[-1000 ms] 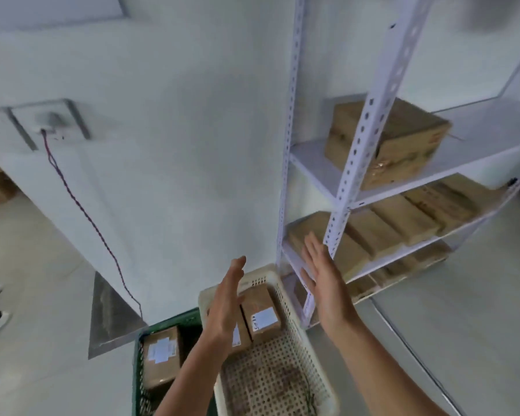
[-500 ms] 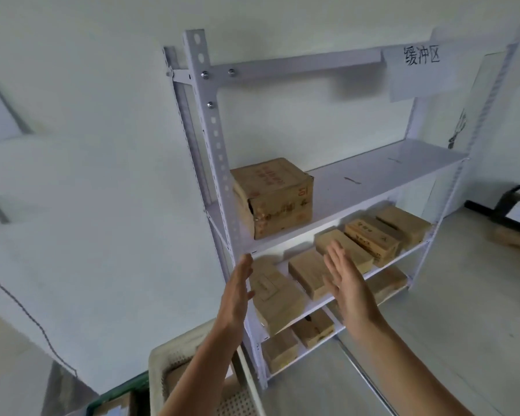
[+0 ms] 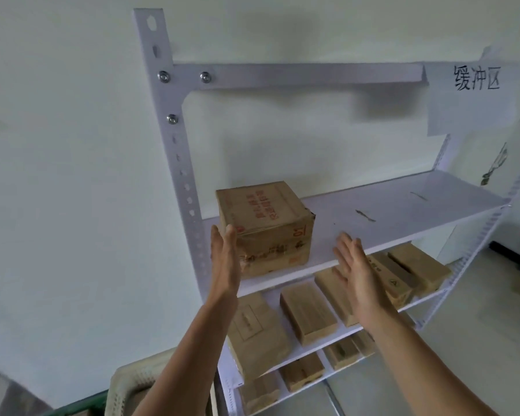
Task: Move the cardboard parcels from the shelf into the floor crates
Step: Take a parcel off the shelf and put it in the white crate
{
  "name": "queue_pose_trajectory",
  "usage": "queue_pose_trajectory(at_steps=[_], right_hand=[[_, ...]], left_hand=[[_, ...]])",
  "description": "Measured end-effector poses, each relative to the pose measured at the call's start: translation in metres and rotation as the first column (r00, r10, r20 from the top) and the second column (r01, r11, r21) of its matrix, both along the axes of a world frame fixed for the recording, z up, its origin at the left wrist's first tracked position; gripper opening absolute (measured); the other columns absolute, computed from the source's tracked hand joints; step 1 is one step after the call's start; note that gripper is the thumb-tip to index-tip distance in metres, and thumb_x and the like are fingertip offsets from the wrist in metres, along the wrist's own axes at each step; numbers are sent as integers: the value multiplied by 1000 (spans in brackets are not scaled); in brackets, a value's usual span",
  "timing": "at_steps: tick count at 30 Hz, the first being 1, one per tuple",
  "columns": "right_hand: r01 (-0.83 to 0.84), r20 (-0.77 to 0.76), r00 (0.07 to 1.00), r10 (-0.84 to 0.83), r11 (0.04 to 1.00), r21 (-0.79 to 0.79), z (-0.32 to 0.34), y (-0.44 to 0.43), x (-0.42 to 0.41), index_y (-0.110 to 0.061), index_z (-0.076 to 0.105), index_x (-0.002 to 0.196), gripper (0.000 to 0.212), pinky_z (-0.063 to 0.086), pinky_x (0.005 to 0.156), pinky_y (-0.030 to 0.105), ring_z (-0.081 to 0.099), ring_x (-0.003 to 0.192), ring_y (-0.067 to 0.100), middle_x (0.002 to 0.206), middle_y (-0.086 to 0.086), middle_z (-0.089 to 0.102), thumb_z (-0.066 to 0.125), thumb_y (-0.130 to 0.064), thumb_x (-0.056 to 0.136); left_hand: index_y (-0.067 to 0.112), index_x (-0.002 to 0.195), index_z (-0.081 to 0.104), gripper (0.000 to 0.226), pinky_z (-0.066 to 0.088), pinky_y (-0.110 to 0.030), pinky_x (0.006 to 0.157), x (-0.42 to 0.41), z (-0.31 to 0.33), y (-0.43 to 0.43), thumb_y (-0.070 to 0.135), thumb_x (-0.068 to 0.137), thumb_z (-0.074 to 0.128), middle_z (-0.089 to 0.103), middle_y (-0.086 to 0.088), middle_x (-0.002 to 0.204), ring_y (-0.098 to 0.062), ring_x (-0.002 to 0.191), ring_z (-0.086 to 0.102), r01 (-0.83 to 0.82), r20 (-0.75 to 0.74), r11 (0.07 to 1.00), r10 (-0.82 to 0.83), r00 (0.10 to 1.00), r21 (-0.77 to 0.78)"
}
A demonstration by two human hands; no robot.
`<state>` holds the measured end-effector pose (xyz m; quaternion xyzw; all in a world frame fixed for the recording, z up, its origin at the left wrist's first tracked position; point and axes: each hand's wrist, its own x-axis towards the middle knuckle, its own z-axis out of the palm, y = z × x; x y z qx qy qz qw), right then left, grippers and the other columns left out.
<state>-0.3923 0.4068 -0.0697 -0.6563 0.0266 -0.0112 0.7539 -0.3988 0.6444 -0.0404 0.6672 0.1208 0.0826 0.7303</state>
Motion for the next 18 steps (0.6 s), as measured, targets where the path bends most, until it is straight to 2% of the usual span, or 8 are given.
queue_pose_trajectory(at_steps=[2, 4, 6, 8, 9, 12, 16, 18], right_hand=[[-28, -5, 1000, 27, 1000, -15, 7, -2, 34, -37, 35, 162, 82, 30, 124, 37, 35, 153, 7, 170, -12, 33, 36, -75, 90], [-37, -16, 999, 36, 999, -24, 12, -3, 67, -32, 31, 165, 84, 26, 126, 39, 32, 155, 10, 173, -8, 29, 33, -74, 92], [-51, -42, 998, 50, 998, -42, 16, -2, 96, -28, 29, 166, 77, 25, 127, 42, 31, 157, 13, 174, -6, 27, 28, -70, 101], [-79, -79, 994, 75, 995, -58, 19, -1, 123, -26, 30, 166, 74, 26, 127, 45, 32, 157, 15, 174, -4, 27, 25, -67, 106], [-98, -105, 990, 91, 993, -63, 21, 0, 135, -25, 32, 165, 75, 28, 127, 46, 33, 157, 16, 174, -3, 28, 24, -69, 105], [-189, -214, 962, 170, 980, -70, 25, 4, 167, -24, 37, 163, 80, 38, 119, 47, 45, 149, 21, 165, 1, 45, 22, -74, 103], [-353, -270, 906, 327, 934, -53, 28, 11, 186, -21, 70, 131, 86, 56, 72, 34, 78, 84, 16, 96, 4, 81, 19, -81, 98], [-353, -231, 916, 327, 932, -78, 27, 12, 191, -24, 77, 117, 83, 53, 65, 32, 77, 75, 15, 89, 4, 81, 21, -82, 97]], left_hand=[[40, 171, 18, 115, 17, -59, 132, 23, -1, 5, 97, 75, 40, 21, 8, 180, -22, 165, 19, -40, -45, 999, 39, 998, -12], [35, 165, 39, 101, 33, -57, 126, 45, -3, 10, 93, 82, 40, 51, 3, 165, -22, 154, 44, -64, -84, 996, 60, 995, -55], [40, 133, 72, 60, 51, -39, 102, 65, -10, 15, 76, 103, 34, 81, 15, 118, 1, 117, 71, -101, -101, 990, 91, 991, -98], [53, 85, 84, 64, 44, -27, 77, 80, -11, 19, 70, 109, 26, 79, 28, 77, 17, 70, 71, -106, -123, 989, 94, 988, -99], [58, 74, 81, 69, 42, -27, 73, 85, -9, 21, 72, 109, 23, 78, 27, 74, 15, 64, 70, -95, -142, 991, 81, 987, -94], [53, 75, 84, 81, 47, -34, 73, 98, -6, 25, 80, 104, 14, 83, 13, 84, 1, 67, 77, -60, -184, 993, 41, 982, -97], [38, 103, 84, 82, 49, -42, 88, 101, -7, 24, 84, 101, 16, 85, 8, 90, -16, 95, 77, -102, -224, 990, 78, 971, -96], [31, 117, 80, 81, 50, -49, 98, 99, -4, 20, 82, 102, 19, 85, 3, 101, -21, 107, 75, -112, -180, 987, 90, 979, -114]])
